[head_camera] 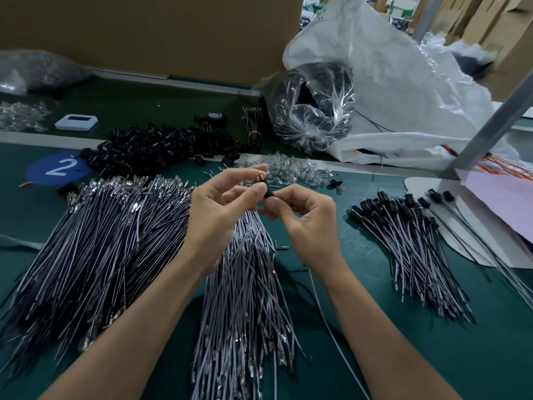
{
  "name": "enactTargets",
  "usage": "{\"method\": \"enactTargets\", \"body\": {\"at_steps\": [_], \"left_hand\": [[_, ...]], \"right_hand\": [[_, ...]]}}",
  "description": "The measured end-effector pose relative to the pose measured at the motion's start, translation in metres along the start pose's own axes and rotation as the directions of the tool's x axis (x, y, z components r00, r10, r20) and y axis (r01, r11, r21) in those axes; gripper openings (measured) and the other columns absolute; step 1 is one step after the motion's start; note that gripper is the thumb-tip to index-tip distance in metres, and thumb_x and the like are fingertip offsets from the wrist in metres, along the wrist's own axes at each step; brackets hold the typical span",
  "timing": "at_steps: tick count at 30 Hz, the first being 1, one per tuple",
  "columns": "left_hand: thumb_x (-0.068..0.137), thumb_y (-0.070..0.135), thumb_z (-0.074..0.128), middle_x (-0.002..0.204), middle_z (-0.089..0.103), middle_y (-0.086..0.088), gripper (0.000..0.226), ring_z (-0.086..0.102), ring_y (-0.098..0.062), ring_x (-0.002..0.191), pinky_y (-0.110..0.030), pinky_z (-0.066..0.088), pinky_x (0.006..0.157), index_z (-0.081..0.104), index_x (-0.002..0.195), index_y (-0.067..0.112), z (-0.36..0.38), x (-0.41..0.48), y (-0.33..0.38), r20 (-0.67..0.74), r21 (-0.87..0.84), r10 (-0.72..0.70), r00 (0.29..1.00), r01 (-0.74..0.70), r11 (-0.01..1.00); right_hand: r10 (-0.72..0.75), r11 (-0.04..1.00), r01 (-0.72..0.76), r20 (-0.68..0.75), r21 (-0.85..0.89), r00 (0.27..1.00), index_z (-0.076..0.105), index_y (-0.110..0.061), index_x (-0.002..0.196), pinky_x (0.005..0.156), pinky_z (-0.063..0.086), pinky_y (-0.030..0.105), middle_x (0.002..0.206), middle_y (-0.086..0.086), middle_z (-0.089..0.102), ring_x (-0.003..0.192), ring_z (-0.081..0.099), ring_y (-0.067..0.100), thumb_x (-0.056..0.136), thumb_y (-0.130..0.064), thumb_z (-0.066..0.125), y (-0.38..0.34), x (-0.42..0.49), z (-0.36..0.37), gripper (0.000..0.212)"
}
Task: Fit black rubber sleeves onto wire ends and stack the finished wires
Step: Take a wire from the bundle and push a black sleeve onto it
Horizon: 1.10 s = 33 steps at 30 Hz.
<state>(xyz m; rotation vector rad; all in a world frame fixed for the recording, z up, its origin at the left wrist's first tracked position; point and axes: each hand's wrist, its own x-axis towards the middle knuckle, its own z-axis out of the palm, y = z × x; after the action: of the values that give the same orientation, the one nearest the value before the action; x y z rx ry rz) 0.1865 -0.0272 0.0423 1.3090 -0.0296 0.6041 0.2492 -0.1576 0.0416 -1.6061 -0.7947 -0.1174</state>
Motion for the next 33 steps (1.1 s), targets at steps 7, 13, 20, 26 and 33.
{"method": "enactTargets", "body": {"at_steps": [7,13,20,26,33], "left_hand": [[0.076,0.016,0.074,0.095,0.077,-0.008,0.025,0.072,-0.017,0.088,-0.022,0.055,0.077,0.076,0.100,0.012,0.006,-0.003,-0.004,0.048,-0.029,-0.058,0.997,0.060,0.998],[0.075,0.015,0.075,0.097,0.076,-0.012,0.022,0.072,-0.021,0.090,-0.025,0.055,0.078,0.077,0.096,0.009,0.004,-0.002,-0.004,0.031,-0.067,-0.065,0.997,0.067,0.995],[0.072,0.010,0.073,0.090,0.077,-0.009,0.021,0.073,-0.018,0.086,-0.022,0.056,0.073,0.079,0.092,0.012,0.006,-0.002,0.000,0.004,-0.137,-0.063,0.998,0.063,0.989],[0.072,0.009,0.072,0.088,0.077,-0.007,0.022,0.073,-0.016,0.086,-0.022,0.055,0.076,0.079,0.093,0.012,0.008,-0.003,0.001,0.003,-0.139,-0.028,1.000,0.028,0.990],[0.075,0.010,0.070,0.084,0.077,-0.009,0.016,0.073,-0.017,0.082,-0.027,0.058,0.077,0.078,0.088,0.011,0.010,-0.003,0.004,-0.074,-0.157,-0.001,0.997,-0.010,0.988]], "right_hand": [[-0.006,1.000,0.006,-0.025,0.024,1.000,0.072,-0.011,0.080,0.064,0.053,0.021,0.068,-0.008,0.068,0.061,0.065,0.006,0.085,-0.001,0.071,0.001,0.000,0.000,0.011],[-0.039,0.999,0.040,-0.020,0.024,0.999,0.070,-0.019,0.080,0.064,0.051,0.018,0.067,-0.015,0.067,0.061,0.066,0.003,0.085,-0.002,0.072,-0.001,0.000,0.001,0.018],[-0.055,0.998,0.055,-0.012,0.015,0.998,0.070,-0.023,0.079,0.065,0.053,0.023,0.068,-0.012,0.069,0.062,0.067,0.008,0.085,-0.011,0.072,-0.001,-0.002,0.004,0.014],[-0.032,0.998,0.032,-0.001,0.051,0.999,0.071,-0.021,0.079,0.067,0.054,0.028,0.071,-0.005,0.071,0.064,0.067,0.013,0.084,-0.008,0.073,0.001,-0.003,0.005,0.014],[0.015,0.987,-0.019,0.025,0.159,1.000,0.067,0.001,0.075,0.067,0.054,0.030,0.070,0.012,0.067,0.064,0.063,0.020,0.083,-0.003,0.072,0.003,-0.005,0.012,0.010]]}}
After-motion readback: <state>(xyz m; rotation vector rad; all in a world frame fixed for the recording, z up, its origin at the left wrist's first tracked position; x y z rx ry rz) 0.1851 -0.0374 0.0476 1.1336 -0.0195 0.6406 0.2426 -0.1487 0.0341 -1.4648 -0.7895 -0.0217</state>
